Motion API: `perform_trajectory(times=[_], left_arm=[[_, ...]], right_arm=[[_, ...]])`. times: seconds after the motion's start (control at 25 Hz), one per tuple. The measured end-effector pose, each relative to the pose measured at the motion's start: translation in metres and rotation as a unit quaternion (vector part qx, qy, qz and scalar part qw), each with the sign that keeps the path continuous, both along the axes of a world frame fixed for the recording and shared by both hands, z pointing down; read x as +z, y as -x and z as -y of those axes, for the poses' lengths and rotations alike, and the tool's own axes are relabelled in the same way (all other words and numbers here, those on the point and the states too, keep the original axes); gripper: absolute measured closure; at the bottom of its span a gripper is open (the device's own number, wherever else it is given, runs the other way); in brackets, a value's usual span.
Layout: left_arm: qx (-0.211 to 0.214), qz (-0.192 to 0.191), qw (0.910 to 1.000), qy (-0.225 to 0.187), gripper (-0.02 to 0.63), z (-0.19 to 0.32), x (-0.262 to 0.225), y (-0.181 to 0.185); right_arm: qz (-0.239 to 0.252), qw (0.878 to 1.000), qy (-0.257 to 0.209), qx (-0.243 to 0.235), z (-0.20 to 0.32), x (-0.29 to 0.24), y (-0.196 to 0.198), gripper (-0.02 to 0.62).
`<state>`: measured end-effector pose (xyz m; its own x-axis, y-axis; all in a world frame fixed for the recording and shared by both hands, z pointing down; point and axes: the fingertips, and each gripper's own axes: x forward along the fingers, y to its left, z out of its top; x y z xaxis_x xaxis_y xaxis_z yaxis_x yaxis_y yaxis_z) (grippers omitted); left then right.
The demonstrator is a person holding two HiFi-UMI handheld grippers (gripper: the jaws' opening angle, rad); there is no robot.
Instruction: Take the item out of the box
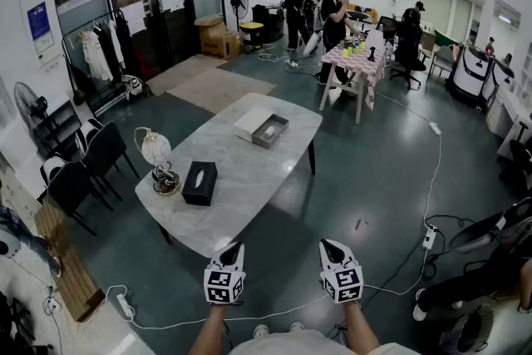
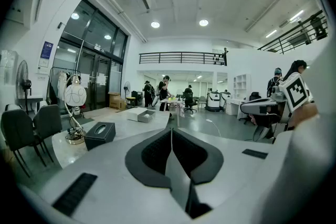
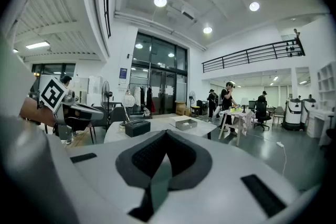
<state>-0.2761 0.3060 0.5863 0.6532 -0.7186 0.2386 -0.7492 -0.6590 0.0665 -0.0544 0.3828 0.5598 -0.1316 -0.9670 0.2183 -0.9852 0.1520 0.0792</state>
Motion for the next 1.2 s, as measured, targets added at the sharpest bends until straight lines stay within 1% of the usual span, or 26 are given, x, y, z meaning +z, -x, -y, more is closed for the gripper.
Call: perform_trajectory(times=[0.36, 0.56, 0.92, 0.96, 1.08, 1.2], left_arm=[[0.004, 0.0, 1.0, 0.0, 0.586, 0.0, -0.002, -0.005], [0.004, -0.001, 1.0, 0.0, 0.586, 0.002, -0.001, -0.006], [0.012, -0.007, 0.9999, -0.01, 0.583, -0.002, -0.002, -0.012], [0.015, -0.006, 0.9998, -0.011, 0.574, -0.003, -0.002, -0.013], [0.022, -0.007, 0.9997, -0.009, 0.483, -0.006, 0.001, -0.019], [0.024, -0.015, 0.9996, -0.008, 0.435, -0.009, 0.003, -0.026]], right_arm=[[-0.002, 1.0, 0.006, -0.003, 0.0, 0.0, 0.0, 0.595], [0.006, 1.0, -0.001, -0.009, 0.001, -0.001, 0.002, 0.595], [0.003, 1.0, 0.011, -0.01, -0.001, 0.009, -0.003, 0.594], [0.004, 1.0, 0.013, -0.01, -0.001, 0.01, -0.004, 0.594], [0.006, 1.0, 0.018, -0.012, -0.004, 0.014, -0.007, 0.595], [0.006, 1.0, 0.02, -0.016, -0.005, 0.02, -0.01, 0.594]])
